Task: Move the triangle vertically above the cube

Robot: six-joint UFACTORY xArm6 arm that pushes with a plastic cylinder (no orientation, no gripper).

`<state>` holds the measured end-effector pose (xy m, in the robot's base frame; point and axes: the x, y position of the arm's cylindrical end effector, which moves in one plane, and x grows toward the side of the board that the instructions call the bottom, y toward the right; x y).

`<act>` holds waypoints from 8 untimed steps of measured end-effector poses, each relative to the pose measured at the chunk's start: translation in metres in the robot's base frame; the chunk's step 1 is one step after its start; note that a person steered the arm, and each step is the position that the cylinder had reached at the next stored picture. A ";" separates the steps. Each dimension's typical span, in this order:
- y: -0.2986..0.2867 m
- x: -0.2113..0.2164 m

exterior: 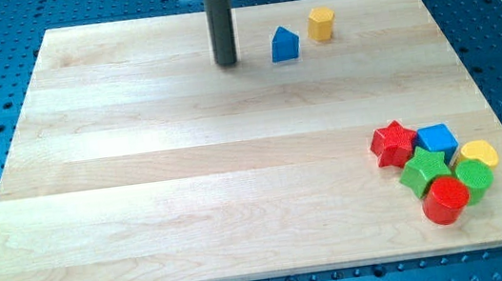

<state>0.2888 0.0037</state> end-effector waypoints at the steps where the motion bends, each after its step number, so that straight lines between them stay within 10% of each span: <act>1: 0.049 0.006; 2: 0.080 0.063; 5: 0.097 0.023; 6: 0.118 0.084; 8: 0.127 0.041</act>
<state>0.3299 0.1310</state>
